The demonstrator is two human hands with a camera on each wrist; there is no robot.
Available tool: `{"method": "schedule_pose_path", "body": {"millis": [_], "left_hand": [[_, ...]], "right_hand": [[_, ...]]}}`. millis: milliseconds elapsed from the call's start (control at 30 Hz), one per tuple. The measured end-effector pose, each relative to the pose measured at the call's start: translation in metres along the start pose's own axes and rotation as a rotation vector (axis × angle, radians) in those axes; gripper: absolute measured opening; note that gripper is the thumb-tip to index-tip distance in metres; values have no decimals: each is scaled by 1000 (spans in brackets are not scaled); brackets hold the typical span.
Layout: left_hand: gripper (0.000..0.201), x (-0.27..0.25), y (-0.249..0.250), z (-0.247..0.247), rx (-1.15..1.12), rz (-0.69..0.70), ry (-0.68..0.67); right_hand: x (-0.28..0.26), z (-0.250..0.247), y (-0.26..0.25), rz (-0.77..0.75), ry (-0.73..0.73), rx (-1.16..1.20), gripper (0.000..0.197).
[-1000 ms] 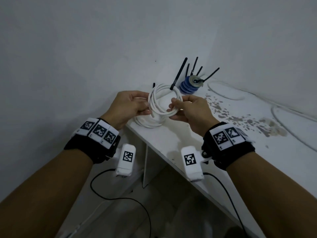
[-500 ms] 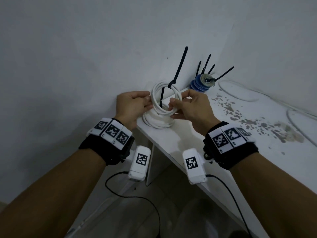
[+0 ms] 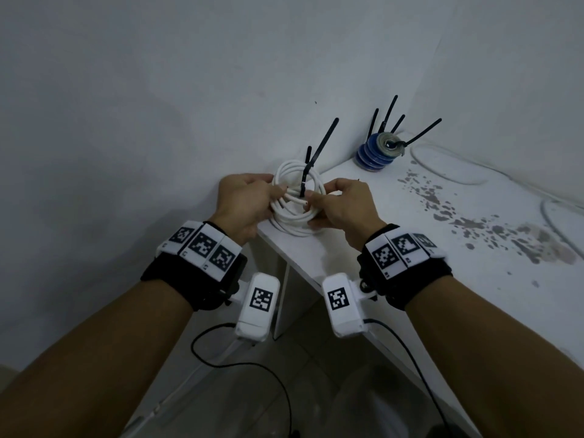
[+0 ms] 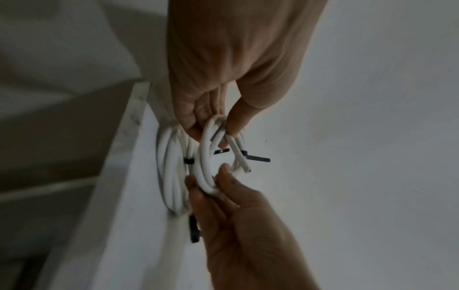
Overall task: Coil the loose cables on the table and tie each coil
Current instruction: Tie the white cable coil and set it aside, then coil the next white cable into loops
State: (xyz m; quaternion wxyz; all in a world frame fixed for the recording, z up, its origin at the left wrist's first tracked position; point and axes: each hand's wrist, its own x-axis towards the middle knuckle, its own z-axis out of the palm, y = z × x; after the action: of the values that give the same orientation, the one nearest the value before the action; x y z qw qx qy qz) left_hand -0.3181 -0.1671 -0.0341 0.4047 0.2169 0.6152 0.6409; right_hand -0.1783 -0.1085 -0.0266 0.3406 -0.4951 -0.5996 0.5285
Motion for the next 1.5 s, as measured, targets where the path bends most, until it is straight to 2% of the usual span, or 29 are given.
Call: {"method": "schedule_pose_path", "body": {"millis": [100,167,333,467,600,667,733,833,900,967,1067,1100,1200,1300,1400,1500], "left_hand": [[17,-2,7,2,-112,-130,-48],[13,0,9,3,-45,-121,-41],[3,1,6,0,426,132,-61],[25,8,2,0,809,231,-81],[29,4,-2,-1,946,346,-67],[32,-1,-3,0,999,389,-66],[39,-6,-3,1,1080,367,-80],[49,-10,3,-1,1195,228,-147],[56,-11,9,-2,1221,140,-210],[63,-13,14,-2,1269,113,-235],[75,-18,16,-1,1329,135,-181],[79,-19,16,-1,1341,134,-170],[77,-28,21,10,1401,188,-178],[67,-43,30,45,1371,382,-208],[79,-64,34,100,1273,497,-338],[75,-81,26,160,1212,557,-532]], "right_hand": [[5,1,2,-16,-3,-53,15],[10,2,3,-64,23,-140,18],[22,-4,5,-69,48,-264,22],[27,-9,4,-54,36,-388,24],[25,-10,3,-97,37,-560,35],[25,-12,3,-91,47,-587,33],[26,-14,1,-64,22,-584,27],[24,-18,1,-8,-50,-592,25],[25,-19,2,-16,-78,-594,30],[25,-18,3,-65,-97,-616,40],[20,-20,3,-99,-167,-657,57],[16,-23,2,-101,-192,-676,56],[7,-47,-1,-87,-174,-663,52],[-2,-91,-3,-39,-96,-678,45],[-13,-152,-4,-9,12,-751,45],[-24,-225,8,46,138,-876,48]]}}
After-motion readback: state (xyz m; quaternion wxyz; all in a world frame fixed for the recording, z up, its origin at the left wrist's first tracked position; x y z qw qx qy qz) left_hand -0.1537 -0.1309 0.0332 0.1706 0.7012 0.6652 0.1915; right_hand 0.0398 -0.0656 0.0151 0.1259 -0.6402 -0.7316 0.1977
